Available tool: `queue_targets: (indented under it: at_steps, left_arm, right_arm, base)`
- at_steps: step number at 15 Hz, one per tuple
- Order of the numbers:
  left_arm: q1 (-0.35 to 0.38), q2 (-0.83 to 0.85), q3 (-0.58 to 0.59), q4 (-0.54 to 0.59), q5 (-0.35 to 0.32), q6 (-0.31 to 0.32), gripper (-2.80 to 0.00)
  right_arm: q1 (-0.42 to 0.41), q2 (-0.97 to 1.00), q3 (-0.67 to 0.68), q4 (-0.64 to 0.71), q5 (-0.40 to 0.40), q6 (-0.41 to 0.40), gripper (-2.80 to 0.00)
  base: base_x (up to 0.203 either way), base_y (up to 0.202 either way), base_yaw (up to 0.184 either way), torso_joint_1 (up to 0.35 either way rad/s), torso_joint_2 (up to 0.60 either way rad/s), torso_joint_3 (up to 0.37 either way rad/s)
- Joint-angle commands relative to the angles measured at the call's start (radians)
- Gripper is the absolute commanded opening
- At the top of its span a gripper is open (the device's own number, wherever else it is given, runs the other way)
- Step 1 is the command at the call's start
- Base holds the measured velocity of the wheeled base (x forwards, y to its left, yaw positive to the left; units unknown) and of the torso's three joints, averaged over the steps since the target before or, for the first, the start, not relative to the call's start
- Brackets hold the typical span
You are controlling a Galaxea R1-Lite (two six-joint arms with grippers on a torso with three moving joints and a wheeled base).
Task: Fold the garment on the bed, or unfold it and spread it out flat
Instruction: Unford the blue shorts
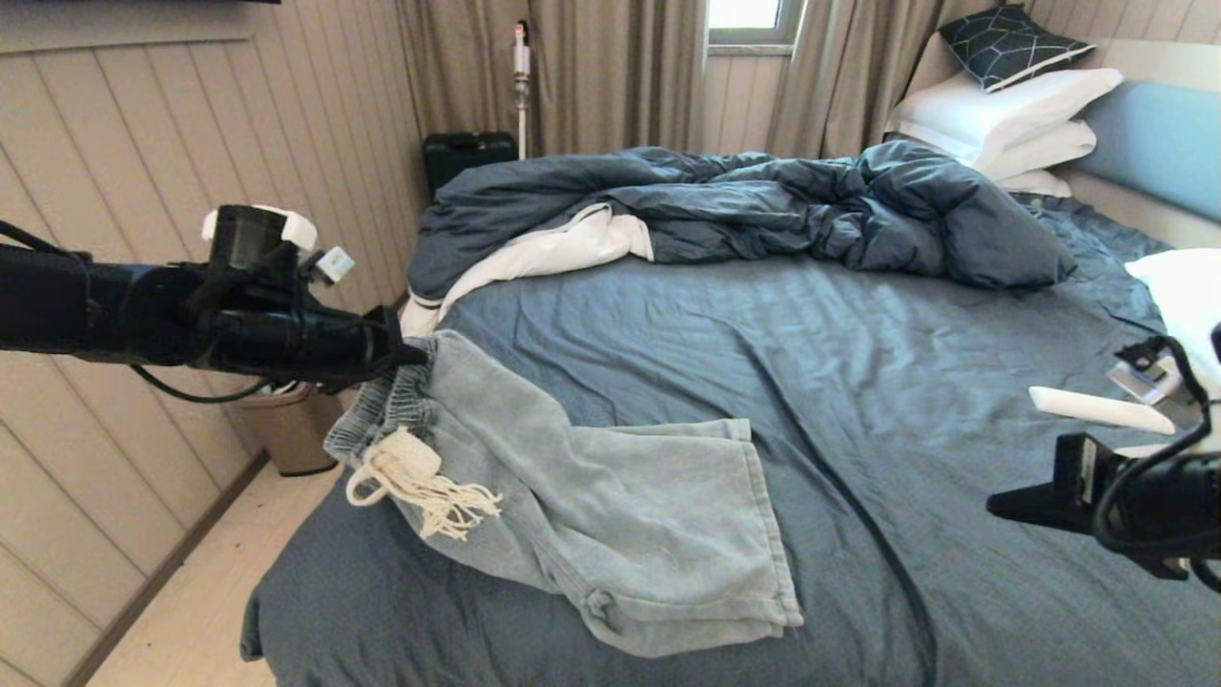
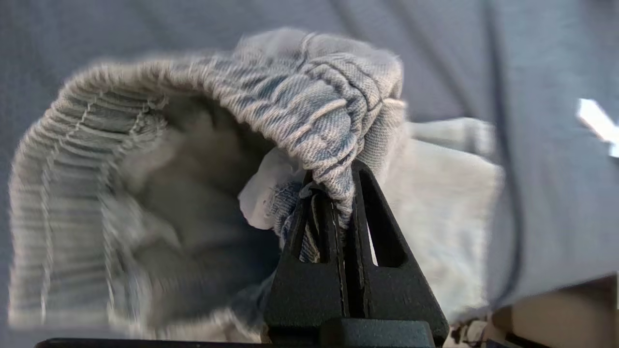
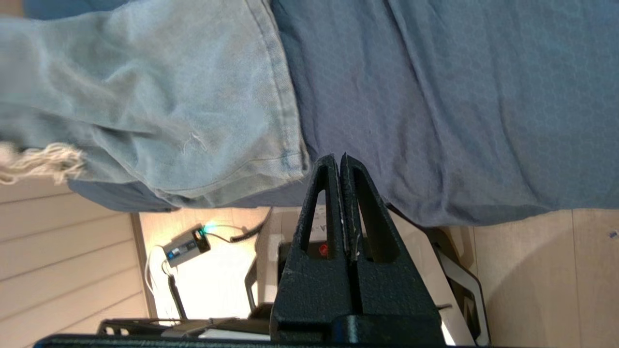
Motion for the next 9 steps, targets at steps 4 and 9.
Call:
queue_targets:
  at_steps: [4, 9]
  left_arm:
    - [-0.025, -0.097, 0.065, 0.001, -0.002, -0.007, -2.80]
    - [-0.025, -0.066, 0.077, 0.000, 0.010, -0.007, -2.80]
  right_arm:
    - [0.081, 0.116, -0.098, 0.006, 0.000, 0.019, -2.80]
    - [0.145, 0.338, -0.215, -0.007, -0.002, 0.028, -2.80]
  base:
    - [0.000, 0.000, 0.000, 0.000, 0.00, 0.000]
    - [0.000, 0.000, 0.000, 0.000, 0.00, 0.000]
